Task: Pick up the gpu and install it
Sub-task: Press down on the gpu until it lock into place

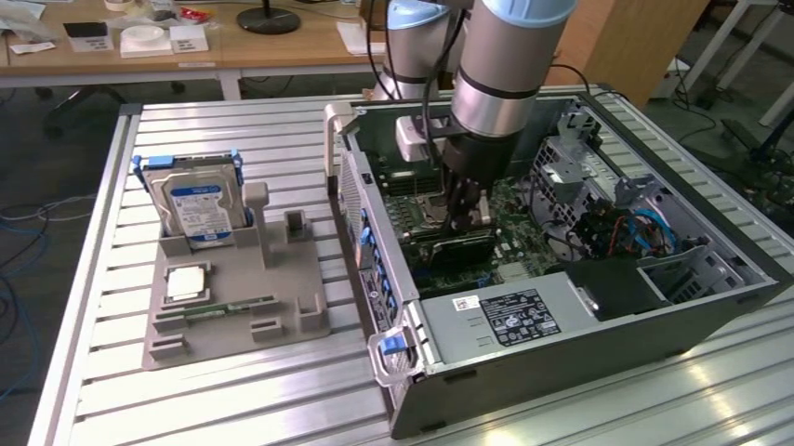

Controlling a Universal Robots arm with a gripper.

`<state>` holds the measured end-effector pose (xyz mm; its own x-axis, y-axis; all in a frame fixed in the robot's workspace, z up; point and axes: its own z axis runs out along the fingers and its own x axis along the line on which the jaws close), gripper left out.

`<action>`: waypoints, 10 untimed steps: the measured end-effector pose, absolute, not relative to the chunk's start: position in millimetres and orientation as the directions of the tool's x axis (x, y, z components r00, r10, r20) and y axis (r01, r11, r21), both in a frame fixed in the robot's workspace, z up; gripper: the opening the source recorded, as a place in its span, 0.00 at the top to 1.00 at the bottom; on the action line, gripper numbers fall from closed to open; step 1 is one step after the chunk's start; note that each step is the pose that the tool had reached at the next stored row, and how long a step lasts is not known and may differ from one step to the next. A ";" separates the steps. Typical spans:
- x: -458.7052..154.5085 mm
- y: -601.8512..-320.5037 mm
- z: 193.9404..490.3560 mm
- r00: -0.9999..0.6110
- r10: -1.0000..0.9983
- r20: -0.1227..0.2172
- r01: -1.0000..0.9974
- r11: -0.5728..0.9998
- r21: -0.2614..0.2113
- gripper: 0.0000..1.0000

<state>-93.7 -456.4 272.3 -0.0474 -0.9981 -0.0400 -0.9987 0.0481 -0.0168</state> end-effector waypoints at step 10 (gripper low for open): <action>-93.7 -456.4 297.5 -0.047 -0.998 -0.040 -0.999 0.048 -0.017 0.89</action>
